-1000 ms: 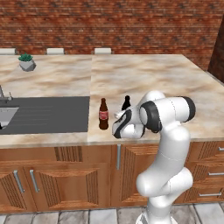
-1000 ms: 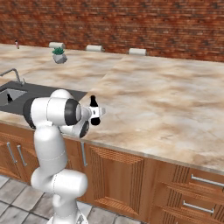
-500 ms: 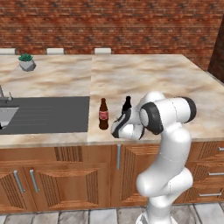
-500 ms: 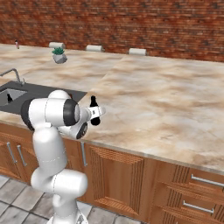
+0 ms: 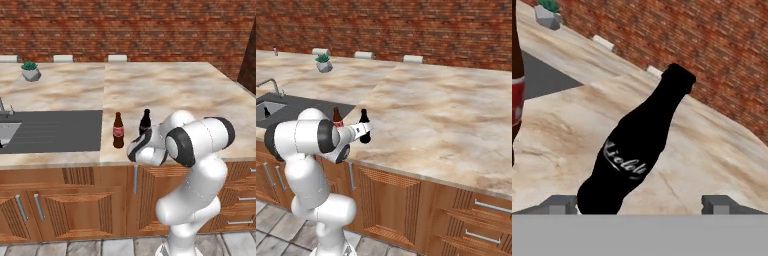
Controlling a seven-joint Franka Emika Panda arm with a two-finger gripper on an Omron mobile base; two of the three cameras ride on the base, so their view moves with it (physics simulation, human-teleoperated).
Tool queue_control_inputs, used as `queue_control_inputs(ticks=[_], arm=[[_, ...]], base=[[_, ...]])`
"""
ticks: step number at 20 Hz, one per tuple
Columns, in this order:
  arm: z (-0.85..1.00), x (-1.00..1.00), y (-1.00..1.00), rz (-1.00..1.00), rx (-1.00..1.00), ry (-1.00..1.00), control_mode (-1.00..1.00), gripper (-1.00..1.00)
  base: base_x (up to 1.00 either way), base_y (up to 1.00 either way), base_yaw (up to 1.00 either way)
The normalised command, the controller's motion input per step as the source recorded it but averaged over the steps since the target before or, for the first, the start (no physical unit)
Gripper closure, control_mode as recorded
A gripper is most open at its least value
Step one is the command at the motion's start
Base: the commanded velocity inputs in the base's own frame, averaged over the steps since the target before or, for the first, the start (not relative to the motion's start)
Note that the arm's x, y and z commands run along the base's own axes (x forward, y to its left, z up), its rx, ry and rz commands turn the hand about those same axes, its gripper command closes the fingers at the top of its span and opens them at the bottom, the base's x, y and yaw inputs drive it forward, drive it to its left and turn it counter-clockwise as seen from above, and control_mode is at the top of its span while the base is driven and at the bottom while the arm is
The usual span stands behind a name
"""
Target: Place the large bottle from the dining counter next to the other large bottle outside the sink, and place the small bottle from the dining counter next to the other small bottle inside the sink.
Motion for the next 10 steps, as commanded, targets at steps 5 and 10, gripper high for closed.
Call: queue_control_inputs(ticks=[5, 10], arm=[[0.30, -0.20, 0.00, 0.00, 0.02, -0.11, -1.00, -1.00], [0.61, -0.01, 0.00, 0.00, 0.19, 0.00, -1.00, -1.00]], base=[[0.00, 0.00, 0.00], [0.00, 0.00, 0.00]])
